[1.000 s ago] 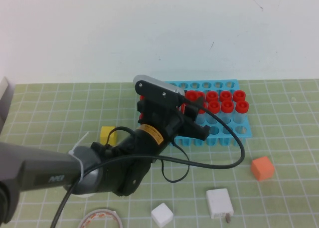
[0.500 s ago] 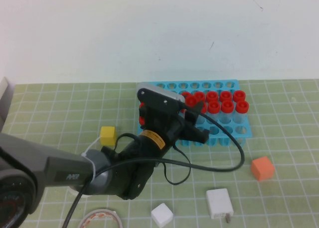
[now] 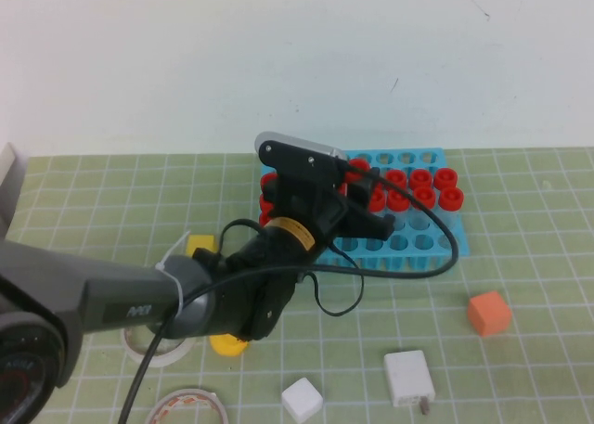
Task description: Place the test tubes
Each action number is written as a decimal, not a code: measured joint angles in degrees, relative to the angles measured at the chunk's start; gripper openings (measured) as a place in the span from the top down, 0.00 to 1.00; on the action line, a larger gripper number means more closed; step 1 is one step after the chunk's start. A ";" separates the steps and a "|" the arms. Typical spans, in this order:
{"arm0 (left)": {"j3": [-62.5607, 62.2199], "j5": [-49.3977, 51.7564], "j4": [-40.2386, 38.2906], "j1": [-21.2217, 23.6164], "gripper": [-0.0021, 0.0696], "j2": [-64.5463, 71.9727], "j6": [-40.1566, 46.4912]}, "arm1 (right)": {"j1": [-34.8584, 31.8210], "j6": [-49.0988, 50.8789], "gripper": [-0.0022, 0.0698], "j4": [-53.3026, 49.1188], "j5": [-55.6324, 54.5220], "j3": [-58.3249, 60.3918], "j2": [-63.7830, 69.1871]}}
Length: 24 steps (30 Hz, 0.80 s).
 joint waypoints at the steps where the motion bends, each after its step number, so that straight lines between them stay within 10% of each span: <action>1: -0.22 0.74 0.44 0.16 0.59 0.00 -0.61 | 0.00 0.00 0.97 0.00 0.00 0.00 0.00; 24: -0.50 -1.90 5.28 0.80 0.59 5.18 -1.64 | 0.00 0.00 0.97 0.00 0.00 0.00 0.00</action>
